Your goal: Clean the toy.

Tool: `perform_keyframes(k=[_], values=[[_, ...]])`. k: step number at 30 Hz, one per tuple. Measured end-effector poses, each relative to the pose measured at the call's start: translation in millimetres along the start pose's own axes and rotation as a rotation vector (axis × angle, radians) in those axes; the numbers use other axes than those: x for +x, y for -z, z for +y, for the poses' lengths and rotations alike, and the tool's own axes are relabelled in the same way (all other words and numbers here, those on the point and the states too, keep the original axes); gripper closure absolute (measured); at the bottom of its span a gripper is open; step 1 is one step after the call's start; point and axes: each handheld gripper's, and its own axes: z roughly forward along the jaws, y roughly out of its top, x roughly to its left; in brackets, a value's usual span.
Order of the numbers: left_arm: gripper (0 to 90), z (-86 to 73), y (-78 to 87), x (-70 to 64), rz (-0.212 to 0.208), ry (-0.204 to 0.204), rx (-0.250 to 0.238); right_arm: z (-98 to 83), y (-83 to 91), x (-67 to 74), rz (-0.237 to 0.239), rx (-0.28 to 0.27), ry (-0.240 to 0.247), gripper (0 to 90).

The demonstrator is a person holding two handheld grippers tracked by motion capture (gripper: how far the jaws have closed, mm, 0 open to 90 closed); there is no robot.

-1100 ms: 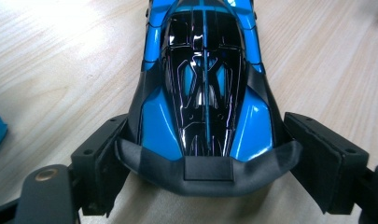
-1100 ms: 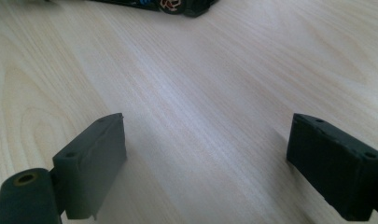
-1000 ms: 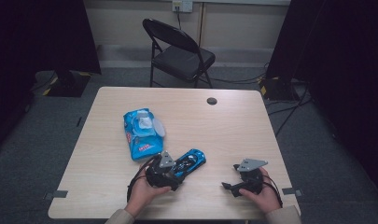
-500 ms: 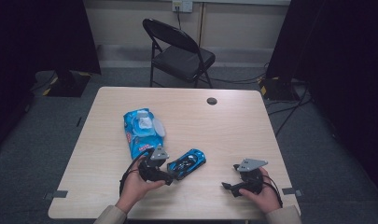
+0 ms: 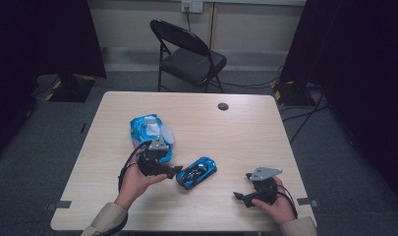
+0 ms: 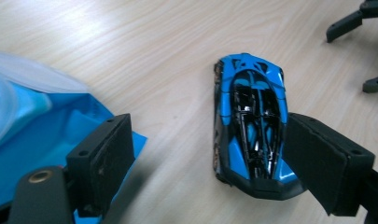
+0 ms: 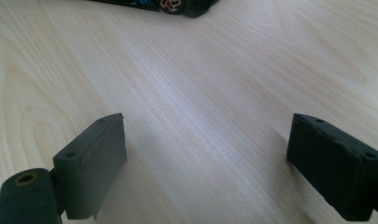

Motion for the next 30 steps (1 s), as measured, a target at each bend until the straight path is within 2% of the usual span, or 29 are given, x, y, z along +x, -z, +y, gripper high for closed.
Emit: perform_keyframes(k=[10,15,24,30], values=[[16.7,3.6,0.1,12.4,0.008,0.026,-0.001,0.1,-0.1,-0.3,0.001,0.0,-0.001,11.3],[17.0,9.9,2.3,24.0,0.027,0.044,-0.003,0.1,-0.1,-0.3,0.001,0.0,0.0,11.3],[17.5,22.6,5.8,48.4,0.092,0.065,-0.003,0.1,-0.1,0.0,0.0,0.001,0.001,11.3],[18.5,26.3,6.6,56.7,0.098,0.08,-0.011,0.1,-0.1,0.0,0.0,0.0,0.001,11.3]])
